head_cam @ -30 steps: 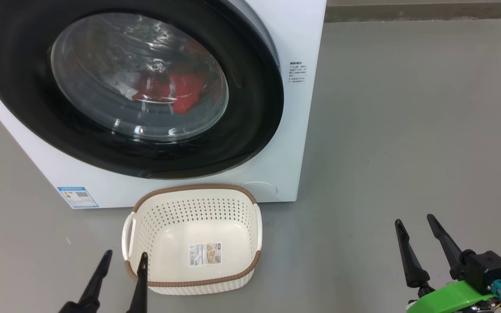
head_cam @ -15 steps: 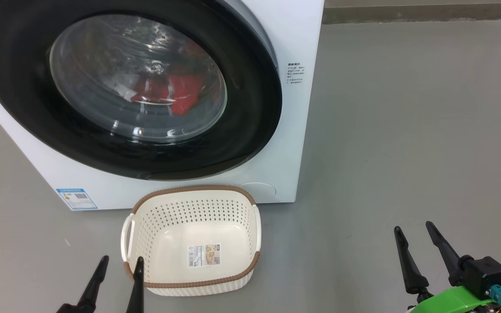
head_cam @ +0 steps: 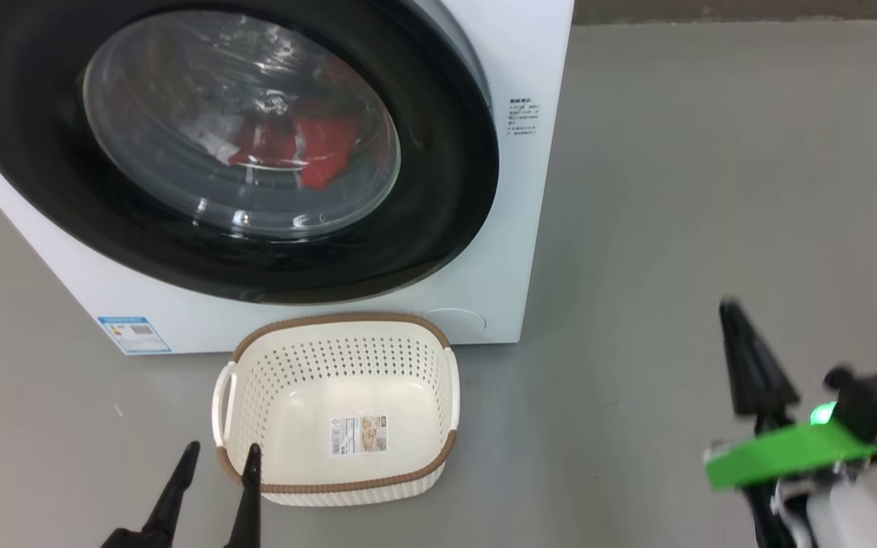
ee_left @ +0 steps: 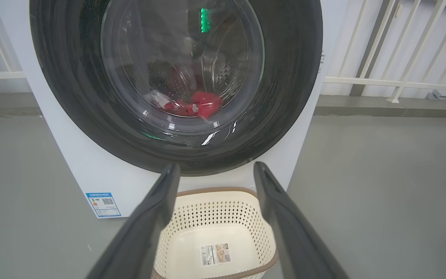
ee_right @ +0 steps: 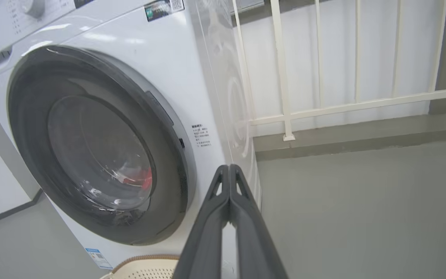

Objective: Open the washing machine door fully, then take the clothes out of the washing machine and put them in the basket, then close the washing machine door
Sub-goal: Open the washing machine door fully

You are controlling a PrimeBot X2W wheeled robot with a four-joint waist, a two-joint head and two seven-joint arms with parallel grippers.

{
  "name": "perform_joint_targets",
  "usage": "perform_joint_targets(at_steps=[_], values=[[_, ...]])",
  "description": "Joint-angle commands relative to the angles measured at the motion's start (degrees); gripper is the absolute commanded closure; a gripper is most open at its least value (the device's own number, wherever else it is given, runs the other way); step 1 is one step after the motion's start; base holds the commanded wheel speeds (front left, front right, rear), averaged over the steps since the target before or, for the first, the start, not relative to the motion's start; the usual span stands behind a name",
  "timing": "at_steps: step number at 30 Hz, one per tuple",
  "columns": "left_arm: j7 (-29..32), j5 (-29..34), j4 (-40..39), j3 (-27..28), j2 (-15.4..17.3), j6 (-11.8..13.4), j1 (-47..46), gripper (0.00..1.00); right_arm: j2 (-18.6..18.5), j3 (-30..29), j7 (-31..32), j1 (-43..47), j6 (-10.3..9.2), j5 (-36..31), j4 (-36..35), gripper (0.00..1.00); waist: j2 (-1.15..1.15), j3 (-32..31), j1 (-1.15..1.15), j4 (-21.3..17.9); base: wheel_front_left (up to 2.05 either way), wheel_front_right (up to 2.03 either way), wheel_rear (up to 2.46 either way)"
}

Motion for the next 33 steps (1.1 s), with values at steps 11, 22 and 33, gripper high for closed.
perform_joint_targets(at_steps=[11,22,33], values=[[-0.7,-1.5,-1.9,-0.2,0.2,0.1,-5.4,0.0,-0.4,3.1,-0.8,-22.2,-0.05,20.6,-1.8,1.0,0.0,5.5,0.0,3.5,0.0,0.0,0.0],[-0.7,-3.5,-0.8,-2.0,0.2,-0.1,-9.1,0.0,-10.9,10.3,7.4,-36.9,-0.05,51.1,1.9,1.0,0.0,10.7,0.0,8.5,0.0,0.0,0.0],[-0.7,-4.6,0.1,-3.6,0.2,-0.4,-11.8,0.0,-15.5,10.3,29.2,-46.4,-0.05,72.0,12.0,1.0,0.0,14.5,0.0,11.4,0.0,0.0,0.0]])
